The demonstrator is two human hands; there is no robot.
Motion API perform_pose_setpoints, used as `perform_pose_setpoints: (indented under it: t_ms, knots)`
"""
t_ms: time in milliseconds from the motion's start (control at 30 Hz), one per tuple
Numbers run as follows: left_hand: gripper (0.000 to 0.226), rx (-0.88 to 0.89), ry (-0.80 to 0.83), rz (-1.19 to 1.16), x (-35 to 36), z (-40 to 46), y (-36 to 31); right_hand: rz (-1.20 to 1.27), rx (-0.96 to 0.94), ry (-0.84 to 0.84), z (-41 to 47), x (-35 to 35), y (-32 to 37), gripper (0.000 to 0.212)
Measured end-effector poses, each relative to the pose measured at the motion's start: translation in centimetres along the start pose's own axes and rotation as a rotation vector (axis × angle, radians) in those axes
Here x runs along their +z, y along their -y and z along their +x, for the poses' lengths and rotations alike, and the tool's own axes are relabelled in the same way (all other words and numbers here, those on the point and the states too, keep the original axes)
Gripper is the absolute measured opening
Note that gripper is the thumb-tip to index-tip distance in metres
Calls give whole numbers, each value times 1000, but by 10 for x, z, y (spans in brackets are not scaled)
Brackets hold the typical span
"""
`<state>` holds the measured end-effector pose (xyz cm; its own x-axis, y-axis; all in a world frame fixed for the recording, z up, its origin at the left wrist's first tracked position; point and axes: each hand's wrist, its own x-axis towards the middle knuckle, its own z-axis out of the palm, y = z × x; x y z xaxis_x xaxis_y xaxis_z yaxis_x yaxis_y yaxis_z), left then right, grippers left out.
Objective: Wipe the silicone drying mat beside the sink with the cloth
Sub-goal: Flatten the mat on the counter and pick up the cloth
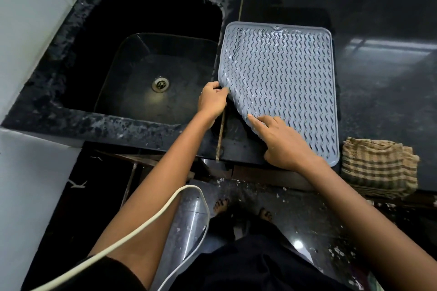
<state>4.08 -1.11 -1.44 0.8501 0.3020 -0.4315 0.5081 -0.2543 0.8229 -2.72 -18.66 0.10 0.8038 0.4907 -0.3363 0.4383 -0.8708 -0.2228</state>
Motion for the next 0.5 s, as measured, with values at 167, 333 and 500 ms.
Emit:
perform_pose_setpoints:
  t_ms: [167, 333, 500]
  knots:
    - [26, 32, -76, 19, -2, 10, -2, 76, -51, 53, -3, -10, -9, 100]
    - [24, 40, -95, -46, 3, 12, -8, -121, -84, 31, -2, -14, -13, 109]
    - [20, 1, -147, -133, 15, 11, -7, -260, -164, -22, -2, -16, -24, 111]
